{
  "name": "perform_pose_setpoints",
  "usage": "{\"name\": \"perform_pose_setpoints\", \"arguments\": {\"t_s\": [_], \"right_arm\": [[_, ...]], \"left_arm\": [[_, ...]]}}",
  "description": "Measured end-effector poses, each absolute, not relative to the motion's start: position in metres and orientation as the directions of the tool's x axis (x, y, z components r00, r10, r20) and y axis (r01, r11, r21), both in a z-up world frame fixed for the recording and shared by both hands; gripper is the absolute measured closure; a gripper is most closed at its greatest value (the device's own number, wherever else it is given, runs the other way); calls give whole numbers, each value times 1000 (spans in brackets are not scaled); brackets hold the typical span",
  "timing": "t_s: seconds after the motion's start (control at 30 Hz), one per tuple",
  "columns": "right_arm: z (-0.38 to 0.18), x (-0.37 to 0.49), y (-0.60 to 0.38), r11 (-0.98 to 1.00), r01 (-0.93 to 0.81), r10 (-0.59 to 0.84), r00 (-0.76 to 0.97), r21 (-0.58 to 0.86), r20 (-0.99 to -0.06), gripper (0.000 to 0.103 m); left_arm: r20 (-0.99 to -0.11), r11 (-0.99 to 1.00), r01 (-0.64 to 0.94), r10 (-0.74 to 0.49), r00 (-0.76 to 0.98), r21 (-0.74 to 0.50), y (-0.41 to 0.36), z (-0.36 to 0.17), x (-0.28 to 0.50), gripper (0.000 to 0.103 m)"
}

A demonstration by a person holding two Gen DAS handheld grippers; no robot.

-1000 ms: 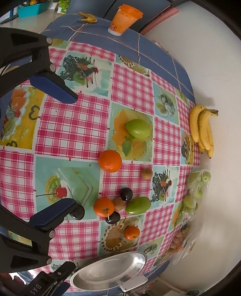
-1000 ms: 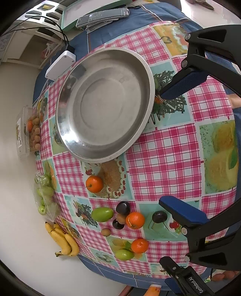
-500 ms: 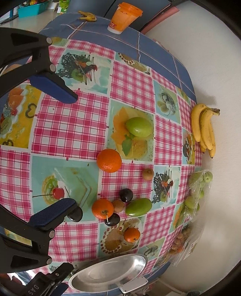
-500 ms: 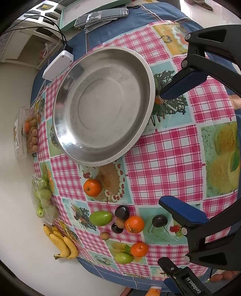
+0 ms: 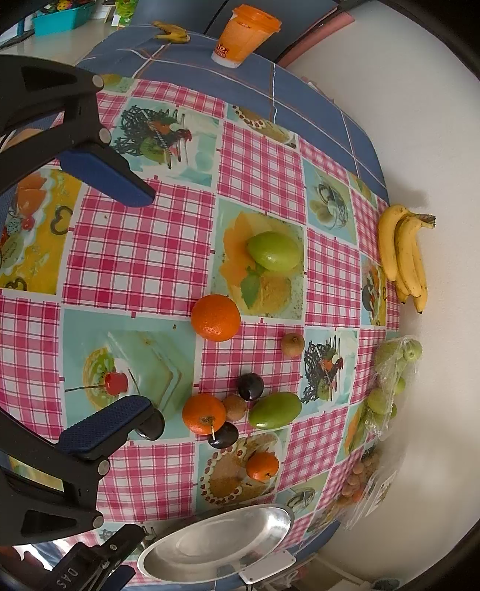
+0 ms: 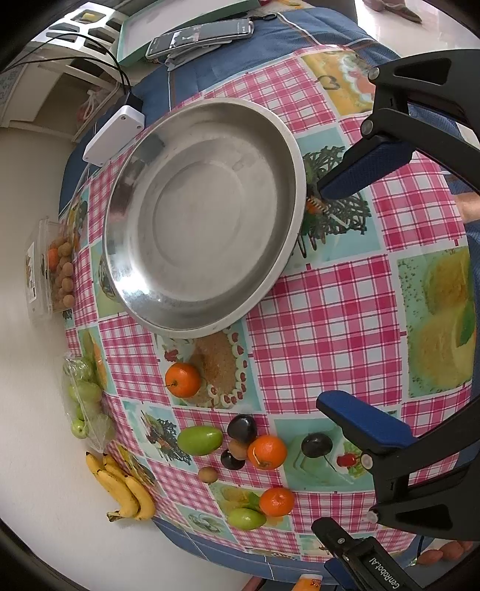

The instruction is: Organize fruits

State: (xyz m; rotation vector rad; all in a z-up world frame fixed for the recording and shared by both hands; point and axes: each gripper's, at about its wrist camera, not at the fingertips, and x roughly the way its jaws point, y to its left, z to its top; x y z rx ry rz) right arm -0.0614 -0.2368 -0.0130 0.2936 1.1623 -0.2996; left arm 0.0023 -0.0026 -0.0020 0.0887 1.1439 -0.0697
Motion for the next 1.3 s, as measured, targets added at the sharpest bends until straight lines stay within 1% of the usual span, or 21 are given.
{"name": "perform_pose_setpoints", "arguments": {"t_s": [1.3], "right_arm": [[-12,-60,-238,924,375,-74,359,72,-930,0]], "left_arm": [[-913,994,103,-4,409,42,-3,-3,1,0]]}}
